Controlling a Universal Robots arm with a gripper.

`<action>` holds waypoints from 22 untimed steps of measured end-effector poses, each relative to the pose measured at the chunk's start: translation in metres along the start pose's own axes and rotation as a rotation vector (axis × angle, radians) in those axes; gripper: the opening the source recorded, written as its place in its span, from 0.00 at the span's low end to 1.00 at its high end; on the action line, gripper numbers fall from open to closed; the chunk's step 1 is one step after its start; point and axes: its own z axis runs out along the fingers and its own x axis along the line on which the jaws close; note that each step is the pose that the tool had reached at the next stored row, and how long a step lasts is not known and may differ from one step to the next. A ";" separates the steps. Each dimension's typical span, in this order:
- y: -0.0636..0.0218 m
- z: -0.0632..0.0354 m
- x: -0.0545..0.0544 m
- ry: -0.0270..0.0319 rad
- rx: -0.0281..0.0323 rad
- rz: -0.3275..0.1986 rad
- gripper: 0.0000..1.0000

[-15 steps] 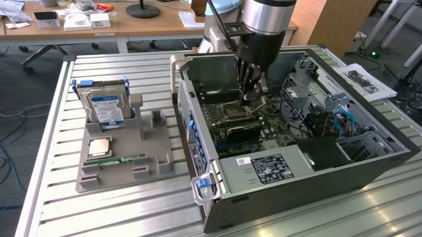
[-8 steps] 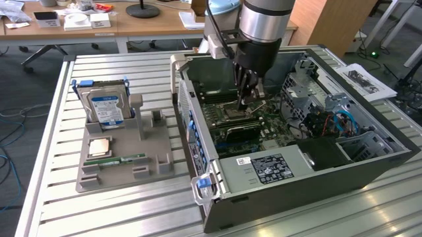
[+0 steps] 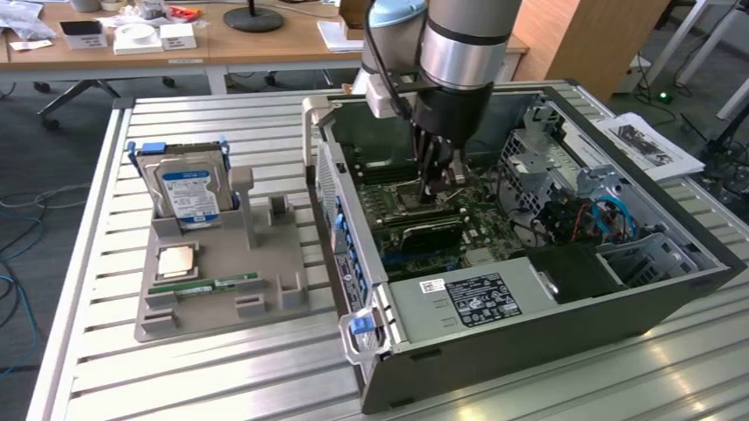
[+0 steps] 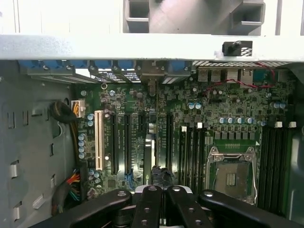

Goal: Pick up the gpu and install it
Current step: 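Press down on the gpu until it lock into place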

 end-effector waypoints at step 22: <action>0.0023 0.0283 0.001 0.0009 0.0001 0.000 0.11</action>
